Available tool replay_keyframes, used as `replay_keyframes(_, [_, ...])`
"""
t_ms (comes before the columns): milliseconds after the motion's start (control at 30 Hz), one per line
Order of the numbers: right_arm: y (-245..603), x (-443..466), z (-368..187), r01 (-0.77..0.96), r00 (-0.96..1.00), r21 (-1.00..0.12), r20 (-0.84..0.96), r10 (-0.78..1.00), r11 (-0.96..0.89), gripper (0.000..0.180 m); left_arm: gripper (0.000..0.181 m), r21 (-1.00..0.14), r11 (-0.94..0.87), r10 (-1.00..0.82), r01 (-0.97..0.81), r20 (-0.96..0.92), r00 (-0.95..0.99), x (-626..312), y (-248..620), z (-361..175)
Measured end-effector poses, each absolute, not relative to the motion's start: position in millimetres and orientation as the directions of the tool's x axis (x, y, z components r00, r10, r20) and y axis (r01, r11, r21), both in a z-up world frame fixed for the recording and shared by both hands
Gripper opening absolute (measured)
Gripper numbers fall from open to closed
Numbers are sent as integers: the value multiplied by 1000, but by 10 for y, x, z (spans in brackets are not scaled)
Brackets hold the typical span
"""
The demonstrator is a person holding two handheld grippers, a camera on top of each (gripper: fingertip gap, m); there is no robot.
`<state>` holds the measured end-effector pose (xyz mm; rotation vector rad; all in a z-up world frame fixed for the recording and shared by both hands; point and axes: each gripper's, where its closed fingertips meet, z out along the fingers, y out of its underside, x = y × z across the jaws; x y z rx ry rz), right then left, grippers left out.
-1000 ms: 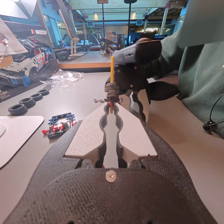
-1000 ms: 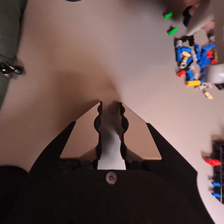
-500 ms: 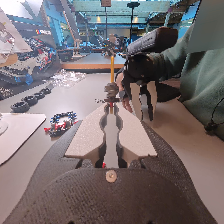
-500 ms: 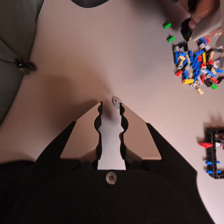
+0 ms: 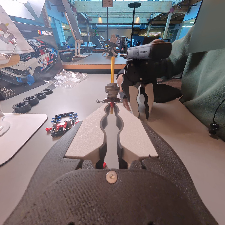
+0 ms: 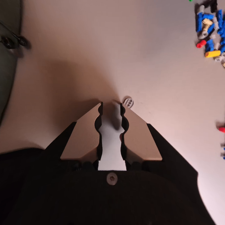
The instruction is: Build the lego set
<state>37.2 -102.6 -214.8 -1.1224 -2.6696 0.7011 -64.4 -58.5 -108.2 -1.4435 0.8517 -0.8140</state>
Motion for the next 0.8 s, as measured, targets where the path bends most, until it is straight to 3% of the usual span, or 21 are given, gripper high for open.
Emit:
replay_keyframes(233, [-795,281,-2045,671,-574,-555,30,818,491,26,5,-999,-26,-878,-37,5,479,-621,-589,-1101])
replay_keyframes(433, [-865,197,-2164,700,-548,-558,-18,836,446,27,5,-1000,-8,-900,-1,7,436,-559,-664,-1047])
replay_keyframes(600, [-861,163,-2173,682,-549,-564,27,835,466,13,5,-998,40,-927,57,-16,374,-476,-783,-909])
replay_keyframes(800, [-877,164,-2157,614,-586,-600,90,806,513,13,5,-995,83,-942,63,-58,331,-354,-883,-855])
